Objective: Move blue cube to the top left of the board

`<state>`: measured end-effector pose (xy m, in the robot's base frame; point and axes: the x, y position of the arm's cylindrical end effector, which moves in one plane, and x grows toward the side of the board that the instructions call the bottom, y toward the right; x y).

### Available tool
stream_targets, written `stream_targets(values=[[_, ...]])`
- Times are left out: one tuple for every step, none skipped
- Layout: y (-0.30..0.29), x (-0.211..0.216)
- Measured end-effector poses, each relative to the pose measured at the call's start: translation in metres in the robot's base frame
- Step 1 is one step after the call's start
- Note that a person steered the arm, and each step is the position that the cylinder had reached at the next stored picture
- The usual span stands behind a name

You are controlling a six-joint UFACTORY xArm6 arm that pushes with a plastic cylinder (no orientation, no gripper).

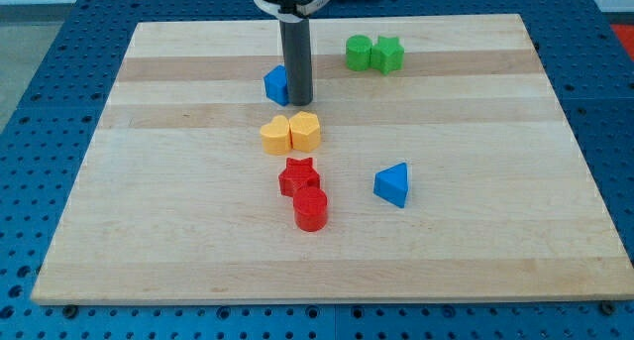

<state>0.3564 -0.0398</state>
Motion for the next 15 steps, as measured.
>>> stream_targets(values=[[-0.003,-0.013],[-0.032,-0.017],[-0.065,-0.017],[-0.071,-0.024],[-0.07,-0.036],[-0.07,-0.053],[-0.079,-0.07],[-0.098,-0.084],[-0.124,-0.084],[-0.131,-0.086],[-0.137,-0.094],[-0.147,-0.1],[-0.161,-0.105],[-0.164,-0.105],[-0.159,-0.105]])
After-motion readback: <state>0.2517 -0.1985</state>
